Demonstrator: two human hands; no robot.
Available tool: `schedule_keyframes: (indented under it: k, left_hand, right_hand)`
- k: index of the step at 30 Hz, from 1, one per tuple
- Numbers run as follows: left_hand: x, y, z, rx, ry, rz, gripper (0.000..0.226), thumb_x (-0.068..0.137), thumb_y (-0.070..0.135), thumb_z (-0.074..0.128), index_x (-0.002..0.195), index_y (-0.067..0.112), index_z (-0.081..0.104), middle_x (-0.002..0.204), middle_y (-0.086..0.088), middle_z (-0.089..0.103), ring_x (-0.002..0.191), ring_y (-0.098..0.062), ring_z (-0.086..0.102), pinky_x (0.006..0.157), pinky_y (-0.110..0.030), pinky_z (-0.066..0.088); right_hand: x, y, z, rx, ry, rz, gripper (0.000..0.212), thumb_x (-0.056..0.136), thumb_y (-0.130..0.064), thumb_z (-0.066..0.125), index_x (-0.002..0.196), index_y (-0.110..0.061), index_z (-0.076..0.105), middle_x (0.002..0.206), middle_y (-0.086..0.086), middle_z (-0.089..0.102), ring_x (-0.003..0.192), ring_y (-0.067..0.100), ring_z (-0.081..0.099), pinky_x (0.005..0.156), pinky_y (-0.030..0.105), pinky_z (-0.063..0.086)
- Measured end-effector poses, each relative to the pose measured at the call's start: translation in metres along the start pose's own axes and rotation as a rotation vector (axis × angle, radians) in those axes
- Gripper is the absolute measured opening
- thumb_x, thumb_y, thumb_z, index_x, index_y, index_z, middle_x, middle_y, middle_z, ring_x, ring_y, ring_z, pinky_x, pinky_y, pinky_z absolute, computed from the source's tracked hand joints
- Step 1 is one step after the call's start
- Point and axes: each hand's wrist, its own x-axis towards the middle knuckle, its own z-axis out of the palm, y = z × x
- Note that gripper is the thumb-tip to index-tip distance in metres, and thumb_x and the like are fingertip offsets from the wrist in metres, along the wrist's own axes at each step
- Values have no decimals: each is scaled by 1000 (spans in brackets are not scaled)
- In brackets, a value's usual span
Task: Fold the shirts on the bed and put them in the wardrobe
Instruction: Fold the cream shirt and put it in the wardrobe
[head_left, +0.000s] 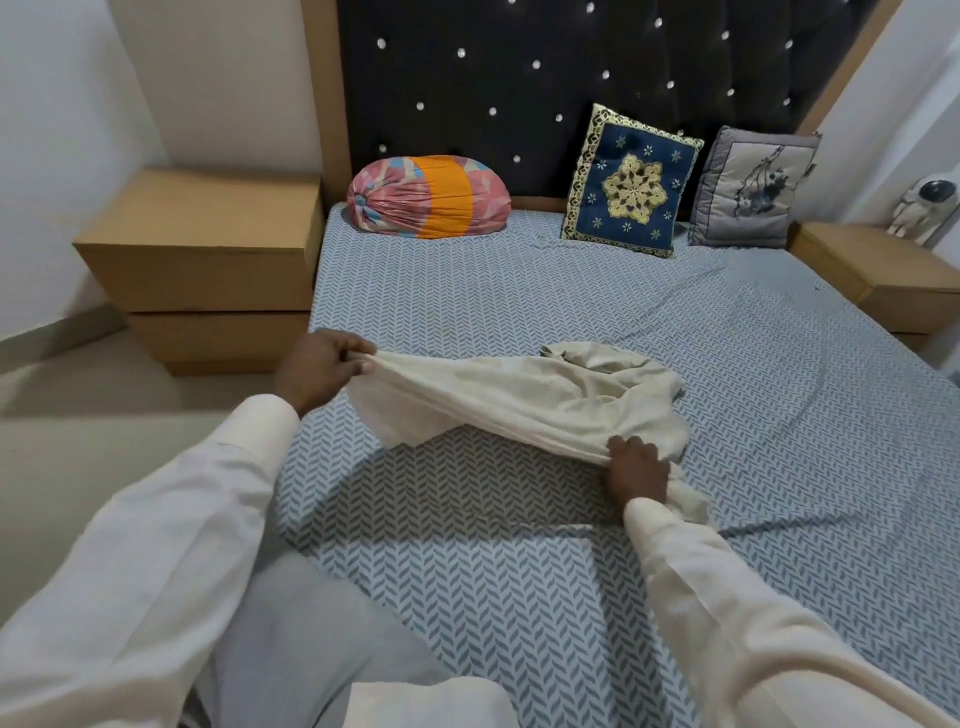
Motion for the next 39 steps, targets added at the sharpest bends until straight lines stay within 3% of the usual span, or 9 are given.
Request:
schedule_keyframes:
  k: [5,9,11,13,17,24,30,34,39]
  left_hand:
    - [0,-42,-25,186,227,-207,15,88,16,67,97,22,77,104,-4,74,95,-25,67,78,-31,51]
    - [15,-14,-57,-78,521,-308,16,92,15,59,97,17,74,103,-9,73,95,-29,66,80,-30,49]
    - [28,12,-81,-225,624,-296,14,95,16,57,98,18,70,101,-9,71,83,-28,70,72,-32,57]
    - [38,35,-101,-410,669,-273,9,97,16,56,96,17,65,92,-7,69,62,-22,69,53,-26,57]
    - [50,63,-124,-578,672,-186,9,96,12,59,97,12,67,83,-10,68,58,-18,68,59,-30,59]
    - [44,59,-113,-637,635,-155,9,95,12,61,94,15,70,87,-7,69,62,-17,66,70,-33,60]
    - [34,49,-102,-623,597,-190,14,96,9,59,90,17,68,94,-11,69,76,-20,67,77,-38,61]
    - [33,45,-104,-571,589,-172,10,94,12,62,94,17,71,90,-8,70,70,-20,67,76,-40,62]
    - [28,48,-107,-523,579,-162,10,94,10,63,97,11,72,89,-8,69,60,-18,61,69,-35,62]
  right_hand:
    - [6,-18,-36,268,-162,-73,38,94,-23,52,132,-26,56,133,10,60,122,31,57,99,39,47]
    - [39,-51,-112,637,127,-147,41,83,-9,58,123,-18,51,119,17,61,110,36,58,86,41,46]
    - [62,-63,-158,591,297,-185,35,83,-12,64,115,-22,54,116,13,57,110,35,53,84,43,47]
    - [85,-68,-196,345,176,-226,27,88,-18,63,114,-24,62,118,10,59,111,33,55,87,43,49]
    - [120,-59,-233,174,16,-177,28,81,-12,53,98,-25,70,116,8,68,105,32,62,92,41,54]
    - [82,-67,-241,642,-64,-465,33,78,8,44,70,-18,63,76,0,60,79,22,52,63,26,37]
    - [64,-77,-222,583,-392,-511,29,84,-36,63,107,-19,71,111,5,67,102,24,61,88,38,51]
    - [74,-70,-212,458,-99,-564,23,93,-42,66,88,-22,73,89,0,67,86,22,62,68,30,44]
    - [87,-50,-209,365,102,-520,22,94,-32,64,91,-12,73,90,8,65,91,31,62,74,36,47]
